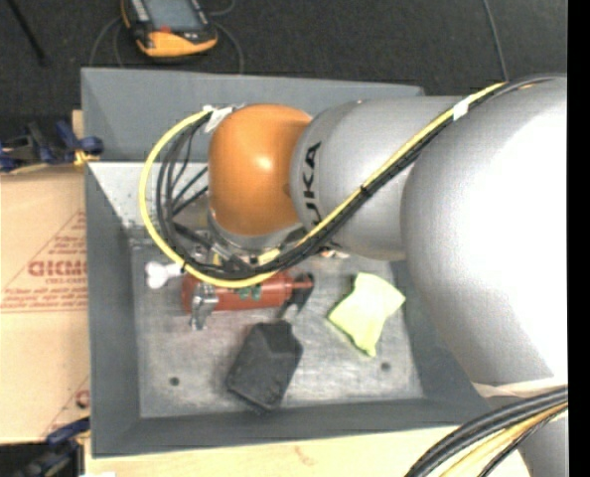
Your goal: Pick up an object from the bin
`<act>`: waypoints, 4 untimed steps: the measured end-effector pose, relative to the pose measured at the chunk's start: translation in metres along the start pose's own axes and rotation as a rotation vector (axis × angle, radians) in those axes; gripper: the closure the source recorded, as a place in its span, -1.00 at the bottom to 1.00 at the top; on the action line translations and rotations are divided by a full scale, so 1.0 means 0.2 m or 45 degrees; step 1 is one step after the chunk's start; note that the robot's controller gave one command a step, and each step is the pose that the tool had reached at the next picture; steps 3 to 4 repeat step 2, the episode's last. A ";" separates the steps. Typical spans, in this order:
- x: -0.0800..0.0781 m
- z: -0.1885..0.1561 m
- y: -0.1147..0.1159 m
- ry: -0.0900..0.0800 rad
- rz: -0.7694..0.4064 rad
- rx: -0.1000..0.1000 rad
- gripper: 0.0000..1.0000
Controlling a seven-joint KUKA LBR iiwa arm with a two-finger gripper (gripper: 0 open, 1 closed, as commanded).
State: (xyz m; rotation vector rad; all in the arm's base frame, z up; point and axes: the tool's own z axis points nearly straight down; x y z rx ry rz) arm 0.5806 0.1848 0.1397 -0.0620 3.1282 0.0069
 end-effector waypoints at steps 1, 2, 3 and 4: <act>0.00 -0.12 0.01 0.025 0.000 0.006 1.00; -0.02 -0.44 -0.01 0.016 -0.011 0.006 1.00; -0.02 -0.44 -0.01 0.016 -0.011 0.006 1.00; -0.02 -0.44 -0.01 0.016 -0.011 0.006 1.00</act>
Offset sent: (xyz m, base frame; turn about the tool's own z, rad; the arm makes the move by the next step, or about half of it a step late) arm 0.0084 -0.0209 0.2618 -0.0493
